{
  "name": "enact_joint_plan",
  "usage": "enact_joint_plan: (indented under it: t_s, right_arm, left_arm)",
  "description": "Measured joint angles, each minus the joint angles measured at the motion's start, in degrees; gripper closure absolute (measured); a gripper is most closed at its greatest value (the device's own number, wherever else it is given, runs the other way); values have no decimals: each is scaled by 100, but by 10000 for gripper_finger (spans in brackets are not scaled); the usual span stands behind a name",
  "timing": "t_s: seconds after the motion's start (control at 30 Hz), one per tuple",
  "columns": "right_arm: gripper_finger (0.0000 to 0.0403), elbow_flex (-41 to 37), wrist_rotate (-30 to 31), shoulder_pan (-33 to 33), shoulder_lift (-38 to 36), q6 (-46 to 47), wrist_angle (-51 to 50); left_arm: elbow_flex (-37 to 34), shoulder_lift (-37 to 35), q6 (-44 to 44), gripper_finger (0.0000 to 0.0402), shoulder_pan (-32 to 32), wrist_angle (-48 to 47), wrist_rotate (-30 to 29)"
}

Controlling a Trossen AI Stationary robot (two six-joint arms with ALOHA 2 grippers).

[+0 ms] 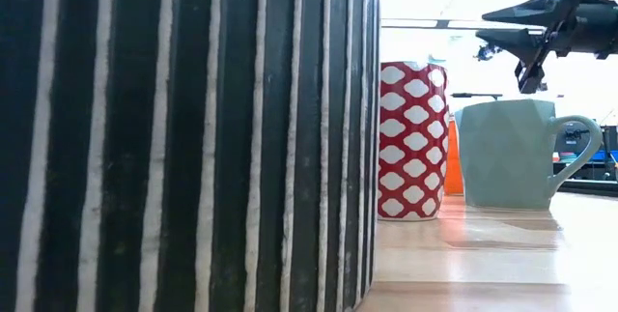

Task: Place coffee mugs
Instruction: Put the white blue patterned mug on the shelf

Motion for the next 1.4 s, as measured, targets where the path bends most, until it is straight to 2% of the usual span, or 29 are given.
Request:
enact_joint_plan:
  t_s: [0.2, 0.47, 0.7, 0.8, 0.93, 1.1, 1.4]
  right_arm:
    - [308, 42, -394, 2, -2, -294, -3]
    - [291, 51, -751, 3, -2, -303, 117]
    - [239, 71, -707, 0, 0, -630, 938]
    - [227, 293, -698, 0, 35, -960, 803]
    - [228, 862, -661, 0, 273, -1563, -40]
    - [242, 1729, -297, 0, 849, -1613, -1739]
    - [258, 3207, -221, 0, 1996, -1601, -3828]
  left_arm:
    - [463, 869, 121, 331, 58, 155, -6]
    - [490, 1605, 547, 262, 322, 1231, 3]
    - [490, 1574, 461, 221, 382, 2339, 4]
    - [603, 1445, 461, 218, 382, 2165, 6]
    - [1001, 1399, 501, 222, 417, 1434, 9]
    - [1305, 1401, 606, 227, 422, 97, 7]
    - [1314, 1529, -53, 229, 545, -537, 16]
